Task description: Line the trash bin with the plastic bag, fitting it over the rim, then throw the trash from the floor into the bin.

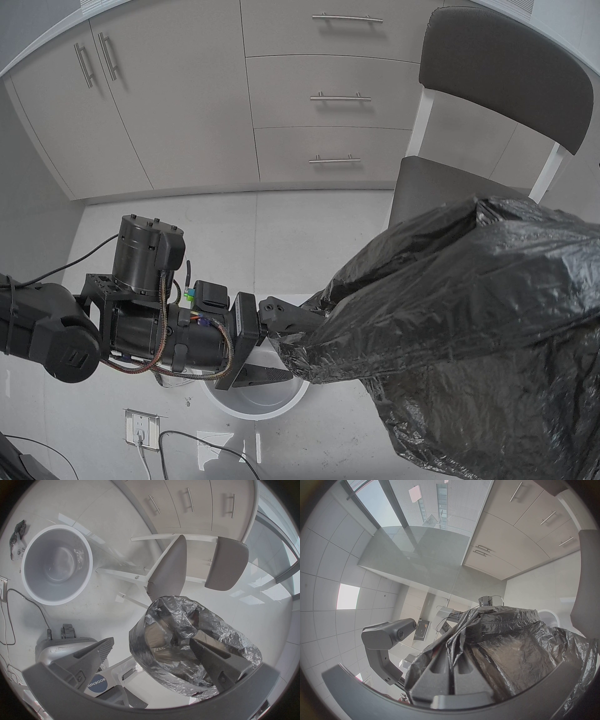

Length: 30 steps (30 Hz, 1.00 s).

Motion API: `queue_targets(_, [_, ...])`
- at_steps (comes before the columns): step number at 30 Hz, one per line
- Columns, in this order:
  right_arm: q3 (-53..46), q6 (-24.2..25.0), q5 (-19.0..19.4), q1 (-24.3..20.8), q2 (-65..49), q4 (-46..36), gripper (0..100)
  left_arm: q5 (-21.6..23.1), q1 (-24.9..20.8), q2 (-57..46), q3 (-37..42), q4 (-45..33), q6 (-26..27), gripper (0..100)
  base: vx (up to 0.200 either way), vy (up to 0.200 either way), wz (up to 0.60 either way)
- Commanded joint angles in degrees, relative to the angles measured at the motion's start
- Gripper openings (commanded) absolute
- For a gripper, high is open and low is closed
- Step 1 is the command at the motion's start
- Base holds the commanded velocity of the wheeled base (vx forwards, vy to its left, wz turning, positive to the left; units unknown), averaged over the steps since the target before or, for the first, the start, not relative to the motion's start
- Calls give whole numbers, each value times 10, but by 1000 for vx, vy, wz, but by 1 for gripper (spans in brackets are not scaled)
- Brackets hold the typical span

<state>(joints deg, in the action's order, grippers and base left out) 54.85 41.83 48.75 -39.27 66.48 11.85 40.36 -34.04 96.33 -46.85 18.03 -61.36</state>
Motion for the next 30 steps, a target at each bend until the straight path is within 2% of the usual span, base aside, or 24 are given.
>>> queue_targets(1, [0, 0, 0, 0, 1, 0, 0, -1, -2, 3, 1, 1, -1, 100, 0, 0, 0])
queue_targets(10, [-1, 0, 0, 0, 1, 1, 0, 1, -1, 1, 7, 3, 7, 100, 0, 0, 0])
queue_targets(11, [-1, 0, 0, 0, 0, 1, 0, -1, -1, 1, 7, 3, 8, 0, 0, 0, 0])
queue_targets(25, [-2, 0, -2, 0, 1, 1, 0, -4, 4, -6, 3, 3, 13, 0, 0, 0, 0])
queue_targets(30, [-5, -14, -3, -2, 19, 0, 0, -5, 14, -35, 8, 2, 8, 0, 0, 0, 0])
